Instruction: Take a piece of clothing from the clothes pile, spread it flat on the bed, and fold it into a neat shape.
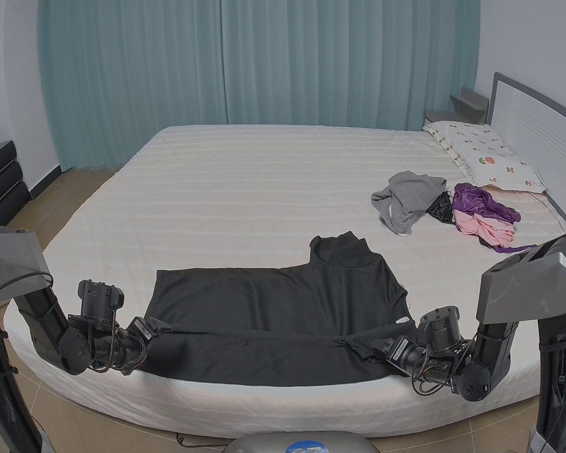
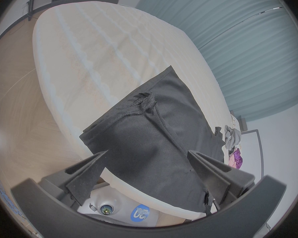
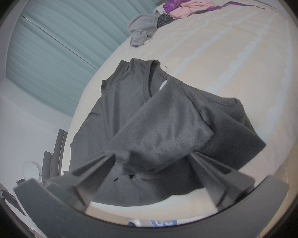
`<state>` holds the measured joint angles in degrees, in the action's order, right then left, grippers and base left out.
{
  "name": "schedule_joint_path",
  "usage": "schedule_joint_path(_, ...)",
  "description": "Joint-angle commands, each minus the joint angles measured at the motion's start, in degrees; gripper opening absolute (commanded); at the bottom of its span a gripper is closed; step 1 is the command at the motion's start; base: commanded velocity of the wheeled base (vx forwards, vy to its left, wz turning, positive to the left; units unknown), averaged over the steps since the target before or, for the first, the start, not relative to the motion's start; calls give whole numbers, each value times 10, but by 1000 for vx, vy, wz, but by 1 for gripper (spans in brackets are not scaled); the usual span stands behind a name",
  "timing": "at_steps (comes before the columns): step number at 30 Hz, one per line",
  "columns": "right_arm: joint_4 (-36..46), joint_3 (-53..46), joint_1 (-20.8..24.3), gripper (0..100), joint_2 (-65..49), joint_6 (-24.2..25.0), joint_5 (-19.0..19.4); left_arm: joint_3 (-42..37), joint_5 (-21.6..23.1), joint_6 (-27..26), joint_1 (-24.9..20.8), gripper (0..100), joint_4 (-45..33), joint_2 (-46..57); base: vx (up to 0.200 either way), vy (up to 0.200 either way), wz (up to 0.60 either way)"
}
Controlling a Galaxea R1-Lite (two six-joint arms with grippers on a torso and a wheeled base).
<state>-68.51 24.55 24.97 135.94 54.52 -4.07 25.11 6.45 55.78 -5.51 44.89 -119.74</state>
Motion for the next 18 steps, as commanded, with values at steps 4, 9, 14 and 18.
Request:
schedule_joint_path(4,-6,11,3,0,-1,3,-8,-2,1,0,2,100,1,-2,0,0,0)
schedule_joint_path(9,-3,4,2,0,-13,4,-9,-2,1,0,2,100,1,-2,0,0,0)
schedule_joint_path(14,-2,-16,3,0,-43,16,-8,-2,0,-1,2,100,2,-5,0,0,0)
schedule_joint_path(18,-2,-34,3,0,-68,17,-8,-2,0,-1,1,100,2,-5,0,0,0)
